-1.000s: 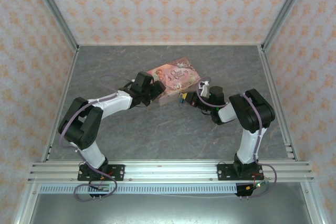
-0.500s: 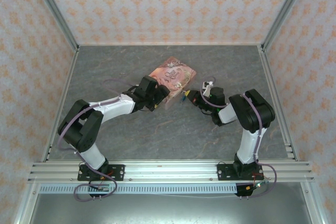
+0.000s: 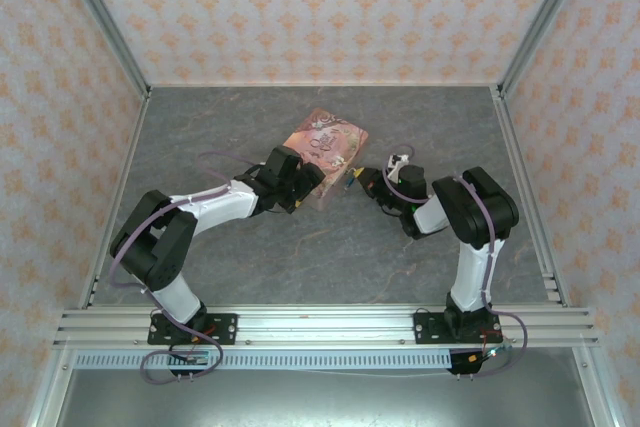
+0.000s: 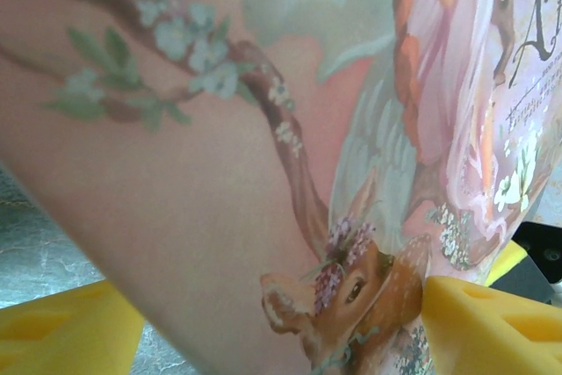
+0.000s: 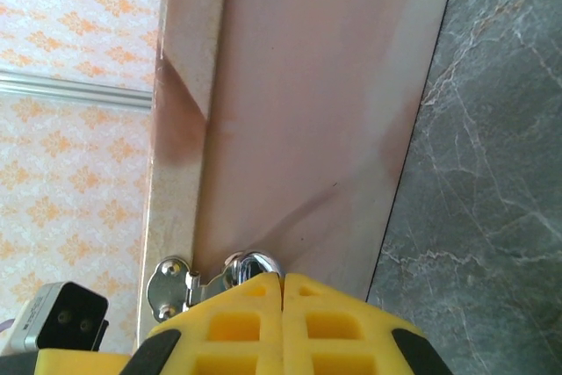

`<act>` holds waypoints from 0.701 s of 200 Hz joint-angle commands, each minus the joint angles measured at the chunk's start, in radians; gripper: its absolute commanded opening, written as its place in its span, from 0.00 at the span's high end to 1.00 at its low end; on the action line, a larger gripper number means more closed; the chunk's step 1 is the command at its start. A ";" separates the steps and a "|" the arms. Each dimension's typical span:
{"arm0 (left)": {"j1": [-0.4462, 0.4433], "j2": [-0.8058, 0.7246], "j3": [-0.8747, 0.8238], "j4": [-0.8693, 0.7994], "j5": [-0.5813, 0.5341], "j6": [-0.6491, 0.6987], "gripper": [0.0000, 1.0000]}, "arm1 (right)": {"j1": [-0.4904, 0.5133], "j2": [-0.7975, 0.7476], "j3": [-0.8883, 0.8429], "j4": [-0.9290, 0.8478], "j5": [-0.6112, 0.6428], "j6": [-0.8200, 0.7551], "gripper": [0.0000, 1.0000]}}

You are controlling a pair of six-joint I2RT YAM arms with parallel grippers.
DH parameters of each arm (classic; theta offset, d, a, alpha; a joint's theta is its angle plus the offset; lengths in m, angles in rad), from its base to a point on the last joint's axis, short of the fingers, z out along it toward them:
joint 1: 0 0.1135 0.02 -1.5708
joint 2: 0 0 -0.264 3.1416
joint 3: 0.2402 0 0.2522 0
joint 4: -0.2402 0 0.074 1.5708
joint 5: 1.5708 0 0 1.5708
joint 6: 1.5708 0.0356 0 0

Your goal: Unlock the padlock with the key

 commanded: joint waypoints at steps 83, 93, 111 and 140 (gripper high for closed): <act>0.028 -0.050 -0.043 -0.184 -0.039 0.075 0.18 | -0.037 -0.169 -0.045 -0.094 0.090 -0.147 1.00; 0.046 -0.056 -0.046 -0.192 -0.036 0.087 0.18 | -0.038 -0.236 -0.052 -0.183 0.092 -0.210 1.00; 0.078 -0.066 -0.050 -0.202 -0.038 0.110 0.18 | -0.038 -0.361 -0.050 -0.377 0.085 -0.319 1.00; 0.136 -0.068 -0.052 -0.204 -0.026 0.149 0.17 | -0.038 -0.541 -0.026 -0.699 0.074 -0.459 1.00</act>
